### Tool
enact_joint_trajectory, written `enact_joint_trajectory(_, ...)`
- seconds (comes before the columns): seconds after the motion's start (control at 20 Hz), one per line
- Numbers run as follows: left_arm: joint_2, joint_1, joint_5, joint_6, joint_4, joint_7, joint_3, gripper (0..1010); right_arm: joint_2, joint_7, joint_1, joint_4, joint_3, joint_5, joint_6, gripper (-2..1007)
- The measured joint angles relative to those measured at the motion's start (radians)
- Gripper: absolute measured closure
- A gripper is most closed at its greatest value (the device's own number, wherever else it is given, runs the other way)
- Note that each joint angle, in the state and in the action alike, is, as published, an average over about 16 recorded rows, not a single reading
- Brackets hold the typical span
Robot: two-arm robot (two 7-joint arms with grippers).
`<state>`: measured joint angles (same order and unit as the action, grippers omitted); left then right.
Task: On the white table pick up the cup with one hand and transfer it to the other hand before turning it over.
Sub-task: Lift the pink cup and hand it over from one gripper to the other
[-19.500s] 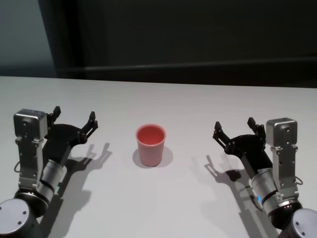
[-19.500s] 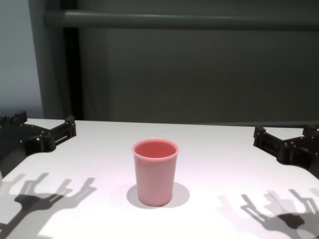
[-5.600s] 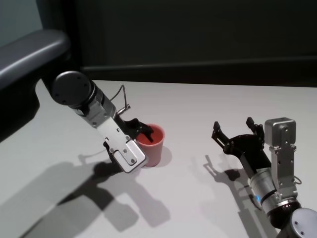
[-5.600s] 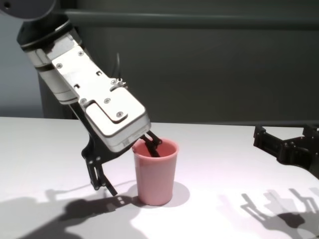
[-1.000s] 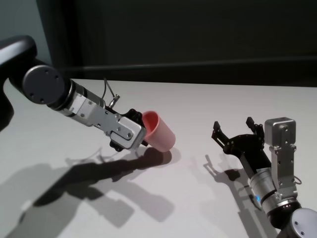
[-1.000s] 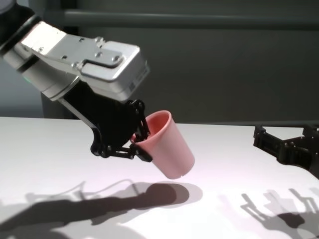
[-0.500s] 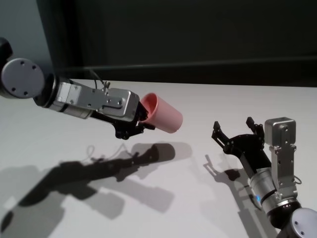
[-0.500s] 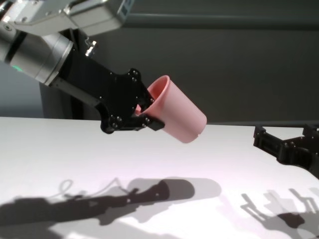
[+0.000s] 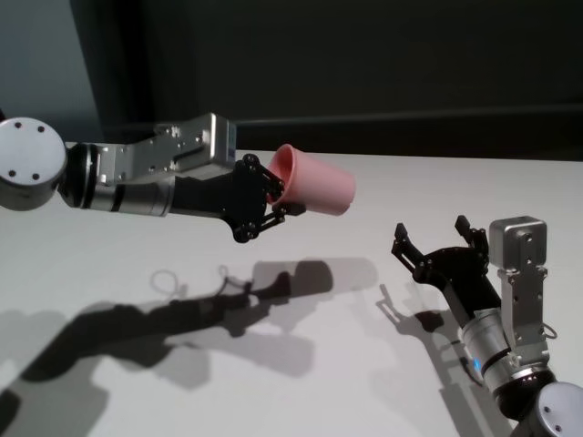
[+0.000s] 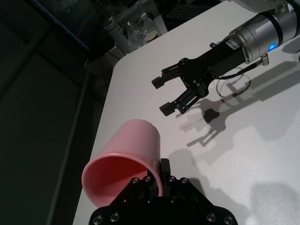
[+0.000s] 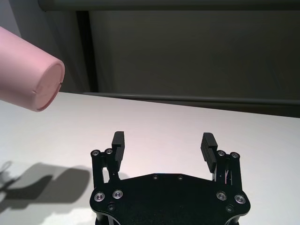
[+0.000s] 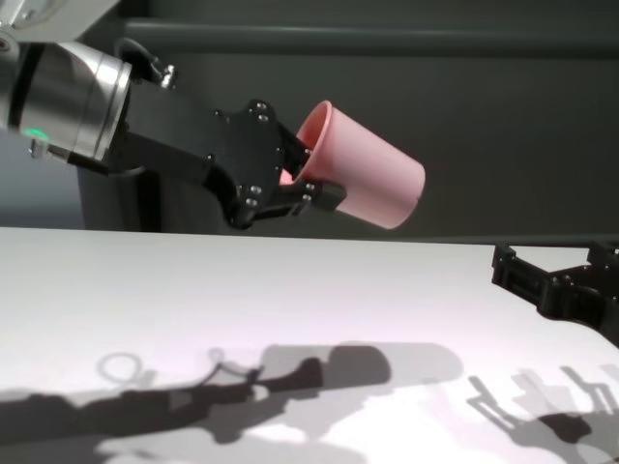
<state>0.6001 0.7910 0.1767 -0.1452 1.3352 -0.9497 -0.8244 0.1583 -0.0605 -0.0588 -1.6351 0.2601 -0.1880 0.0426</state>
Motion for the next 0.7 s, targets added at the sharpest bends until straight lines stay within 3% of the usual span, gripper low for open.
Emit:
enact_joint_trajectory(0.45,-0.038,-0.086,0.210,0.039,-0.004,0.020,0.100,962,0.000,0.000,0.000,0.000,0.000,0.000,0.000,4)
enact_joint_trajectory(0.7,-0.064,-0.113,0.293,0.052,-0.016,0.028,0.133,962,0.000,0.000,0.000,0.000,0.000,0.000,0.000,4)
